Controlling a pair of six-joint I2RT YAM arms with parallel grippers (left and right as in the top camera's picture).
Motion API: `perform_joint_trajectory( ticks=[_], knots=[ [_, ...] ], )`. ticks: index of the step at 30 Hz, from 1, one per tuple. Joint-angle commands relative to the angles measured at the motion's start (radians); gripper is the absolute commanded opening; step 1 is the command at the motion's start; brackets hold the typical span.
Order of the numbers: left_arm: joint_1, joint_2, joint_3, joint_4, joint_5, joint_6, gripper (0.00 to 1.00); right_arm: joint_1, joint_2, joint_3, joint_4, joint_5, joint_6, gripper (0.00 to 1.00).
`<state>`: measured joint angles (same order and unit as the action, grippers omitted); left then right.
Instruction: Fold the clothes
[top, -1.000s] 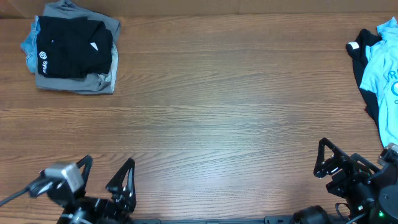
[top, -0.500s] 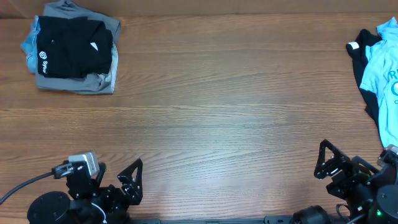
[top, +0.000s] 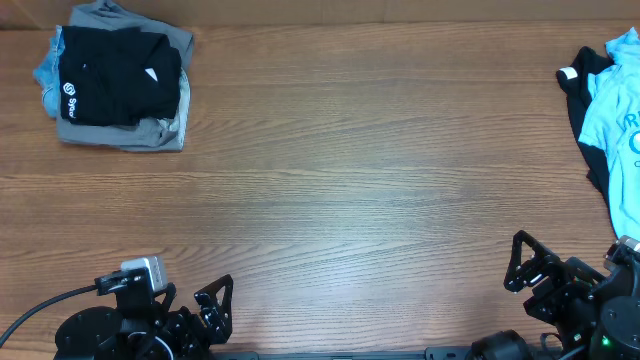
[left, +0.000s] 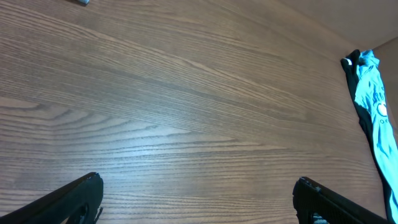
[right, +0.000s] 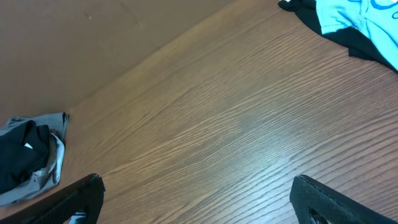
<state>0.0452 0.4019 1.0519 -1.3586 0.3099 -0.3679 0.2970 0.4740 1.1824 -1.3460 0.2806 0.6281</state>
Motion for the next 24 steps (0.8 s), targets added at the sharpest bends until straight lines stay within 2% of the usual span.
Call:
perform_joint_trajectory(
  ticks=[1, 6, 9, 16, 18, 24],
  knots=[
    [-0.006, -0.003, -0.004, 0.001, -0.006, -0.014, 1.0, 0.005, -0.002, -0.004, 0.002, 0.025, 0.0, 1.0],
    [-0.006, -0.003, -0.004, 0.001, -0.006, -0.014, 1.0, -0.039, -0.015, -0.033, 0.024, 0.034, -0.006, 1.0],
    [-0.006, -0.003, -0.004, 0.001, -0.006, -0.014, 1.0, -0.118, -0.073, -0.181, 0.158, 0.01, -0.048, 1.0],
    [-0.006, -0.003, -0.004, 0.0, -0.006, -0.014, 1.0, -0.204, -0.24, -0.618, 0.679, -0.27, -0.31, 1.0],
    [-0.006, -0.003, -0.004, 0.0, -0.006, -0.014, 1.0, -0.224, -0.269, -0.728, 0.805, -0.331, -0.346, 1.0],
    [-0.006, -0.003, -0.004, 0.0, -0.006, -0.014, 1.0, -0.274, -0.352, -1.037, 1.191, -0.392, -0.341, 1.0]
  ],
)
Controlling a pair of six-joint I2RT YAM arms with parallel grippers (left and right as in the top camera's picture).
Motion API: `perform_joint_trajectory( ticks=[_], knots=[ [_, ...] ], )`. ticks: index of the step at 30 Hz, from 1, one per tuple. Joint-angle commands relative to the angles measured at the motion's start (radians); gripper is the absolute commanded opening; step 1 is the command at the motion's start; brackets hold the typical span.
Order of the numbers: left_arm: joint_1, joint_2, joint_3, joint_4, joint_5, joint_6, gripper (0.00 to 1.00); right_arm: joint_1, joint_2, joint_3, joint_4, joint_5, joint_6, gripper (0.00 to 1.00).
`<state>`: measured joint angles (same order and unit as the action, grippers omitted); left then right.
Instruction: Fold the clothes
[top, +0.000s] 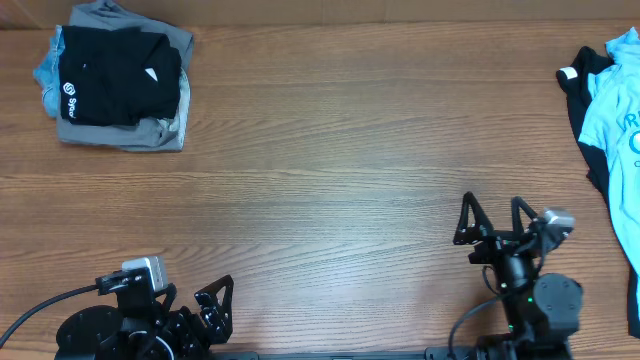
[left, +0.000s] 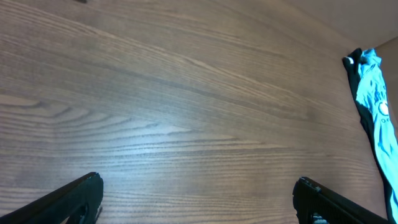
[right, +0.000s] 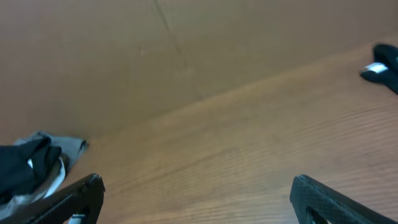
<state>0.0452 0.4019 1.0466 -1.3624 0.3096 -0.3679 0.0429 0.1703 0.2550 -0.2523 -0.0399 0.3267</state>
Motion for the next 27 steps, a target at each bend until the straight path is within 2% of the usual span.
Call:
perform_joint_trajectory(
  ticks=[1, 5, 10, 16, 27],
  knots=[
    [-0.006, -0.003, 0.001, 0.003, -0.006, -0.014, 1.0, -0.023, -0.064, -0.144, 0.143, -0.071, -0.039, 1.0],
    [-0.006, -0.003, 0.001, 0.003, -0.006, -0.014, 1.0, -0.049, -0.131, -0.246, 0.266, -0.071, -0.04, 1.0],
    [-0.006, -0.003, 0.001, 0.003, -0.006, -0.014, 1.0, -0.086, -0.168, -0.247, 0.241, -0.071, -0.071, 1.0],
    [-0.006, -0.003, 0.001, 0.003, -0.006, -0.014, 1.0, -0.09, -0.168, -0.247, 0.176, -0.067, -0.173, 1.0],
    [-0.006, -0.003, 0.001, 0.003, -0.006, -0.014, 1.0, -0.09, -0.167, -0.247, 0.176, -0.066, -0.175, 1.0]
  ],
)
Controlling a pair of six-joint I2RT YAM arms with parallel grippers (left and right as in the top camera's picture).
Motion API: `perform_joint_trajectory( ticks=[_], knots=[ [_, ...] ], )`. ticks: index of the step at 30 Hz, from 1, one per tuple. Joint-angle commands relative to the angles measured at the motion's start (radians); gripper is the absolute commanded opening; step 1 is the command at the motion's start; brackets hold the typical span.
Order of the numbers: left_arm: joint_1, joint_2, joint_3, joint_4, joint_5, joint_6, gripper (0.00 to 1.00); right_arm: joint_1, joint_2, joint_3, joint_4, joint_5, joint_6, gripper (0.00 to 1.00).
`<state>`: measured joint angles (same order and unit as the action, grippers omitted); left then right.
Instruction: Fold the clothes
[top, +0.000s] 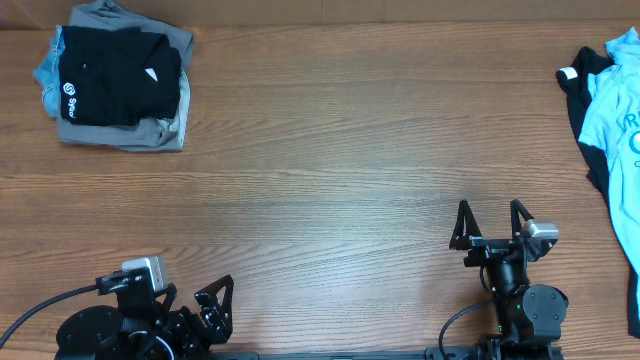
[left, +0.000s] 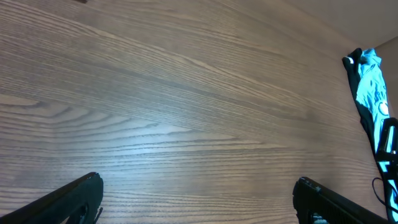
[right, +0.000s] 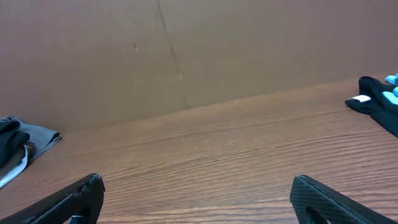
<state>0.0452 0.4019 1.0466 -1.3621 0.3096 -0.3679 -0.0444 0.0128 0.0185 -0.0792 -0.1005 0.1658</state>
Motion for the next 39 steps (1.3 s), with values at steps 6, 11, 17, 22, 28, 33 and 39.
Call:
perform_joint_trajectory(
  ticks=[6, 11, 17, 22, 28, 33, 39],
  knots=[
    [-0.006, -0.003, 0.001, 0.003, -0.006, -0.014, 1.0, -0.003, -0.01, -0.01, 0.003, -0.006, -0.014, 1.0],
    [-0.006, -0.003, 0.001, 0.003, -0.006, -0.014, 1.0, -0.003, -0.01, -0.01, 0.003, -0.006, -0.014, 1.0],
    [-0.006, -0.003, 0.001, 0.003, -0.006, -0.014, 1.0, -0.003, -0.01, -0.01, 0.003, -0.006, -0.014, 1.0],
    [-0.006, -0.003, 0.001, 0.007, -0.008, -0.013, 1.0, -0.003, -0.01, -0.01, 0.004, -0.006, -0.014, 1.0],
    [-0.009, -0.033, -0.054, 0.153, -0.021, -0.014, 1.0, -0.003, -0.01, -0.01, 0.003, -0.006, -0.014, 1.0],
    [-0.032, -0.151, -0.275, 0.451, -0.021, 0.024, 1.0, -0.003, -0.01, -0.01, 0.003, -0.006, -0.014, 1.0],
    [-0.035, -0.276, -0.541, 0.785, -0.021, 0.093, 1.0, -0.003, -0.01, -0.01, 0.003, -0.006, -0.014, 1.0]
  ],
)
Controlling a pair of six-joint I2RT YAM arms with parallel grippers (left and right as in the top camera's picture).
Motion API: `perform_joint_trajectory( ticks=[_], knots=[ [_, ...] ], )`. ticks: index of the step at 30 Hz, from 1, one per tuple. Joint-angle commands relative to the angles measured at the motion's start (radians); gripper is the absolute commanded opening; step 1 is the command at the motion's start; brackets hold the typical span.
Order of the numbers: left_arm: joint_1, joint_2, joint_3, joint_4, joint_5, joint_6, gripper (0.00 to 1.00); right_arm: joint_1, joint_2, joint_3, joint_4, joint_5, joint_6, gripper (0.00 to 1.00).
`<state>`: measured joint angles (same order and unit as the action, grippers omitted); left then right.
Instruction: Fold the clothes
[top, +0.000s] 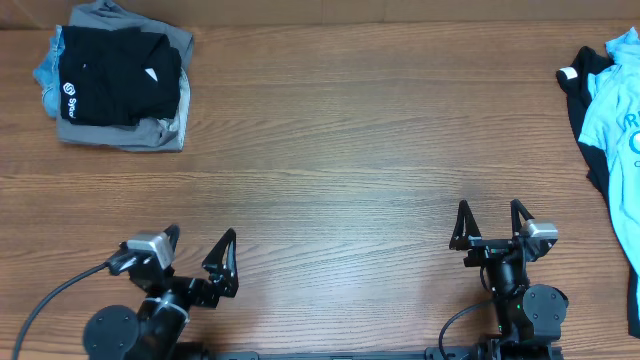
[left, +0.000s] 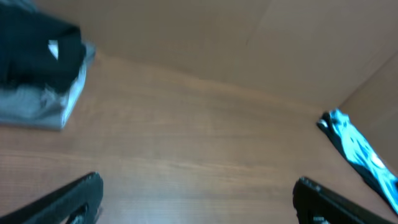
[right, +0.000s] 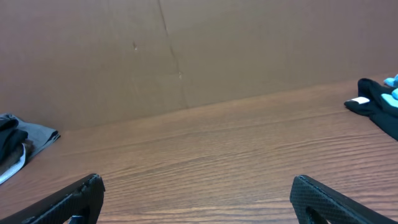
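A stack of folded clothes (top: 118, 88), black on top of grey and blue, lies at the table's far left corner; it shows as folded clothes (left: 40, 81) in the left wrist view. An unfolded light blue shirt (top: 622, 130) over a black garment (top: 585, 90) lies at the far right edge. My left gripper (top: 200, 252) stands open near the front left with nothing between its fingers. My right gripper (top: 490, 222) stands open near the front right, also empty.
A brown cardboard wall (right: 186, 50) stands along the table's far edge. The wooden table (top: 340, 170) stretches between the two piles. A cable (top: 45, 300) trails from the left arm at the front left.
My left gripper has risen from the table's front edge and tilted up, so its camera now faces the back wall and the folded stack. The right arm has not moved.
Both grippers sat low at the front edge, open and empty. Then the right gripper stood upright further left, facing the back wall, and stayed there. Now the left gripper stands up likewise. The clothes have not moved.
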<state>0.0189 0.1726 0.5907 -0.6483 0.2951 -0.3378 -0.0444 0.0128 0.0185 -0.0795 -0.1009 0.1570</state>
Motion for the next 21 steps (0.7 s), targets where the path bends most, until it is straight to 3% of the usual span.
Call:
perform_joint_trajectory(
  ticks=[1, 6, 10, 16, 21],
  knots=[
    [-0.008, -0.063, -0.126, 0.131, -0.006, 0.08, 1.0, -0.003, -0.01, -0.01, 0.004, -0.006, -0.005, 1.0],
    [-0.008, -0.122, -0.285, 0.364, -0.016, 0.2, 1.0, -0.003, -0.01, -0.01, 0.004, -0.006, -0.005, 1.0],
    [-0.008, -0.143, -0.37, 0.452, -0.025, 0.31, 1.0, -0.003, -0.01, -0.01, 0.004, -0.006, -0.005, 1.0],
    [-0.006, -0.169, -0.459, 0.486, -0.146, 0.315, 1.0, -0.003, -0.01, -0.01, 0.004, -0.006, -0.005, 1.0],
    [-0.006, -0.169, -0.541, 0.606, -0.149, 0.317, 1.0, -0.003, -0.01, -0.01, 0.004, -0.005, -0.005, 1.0]
  ],
)
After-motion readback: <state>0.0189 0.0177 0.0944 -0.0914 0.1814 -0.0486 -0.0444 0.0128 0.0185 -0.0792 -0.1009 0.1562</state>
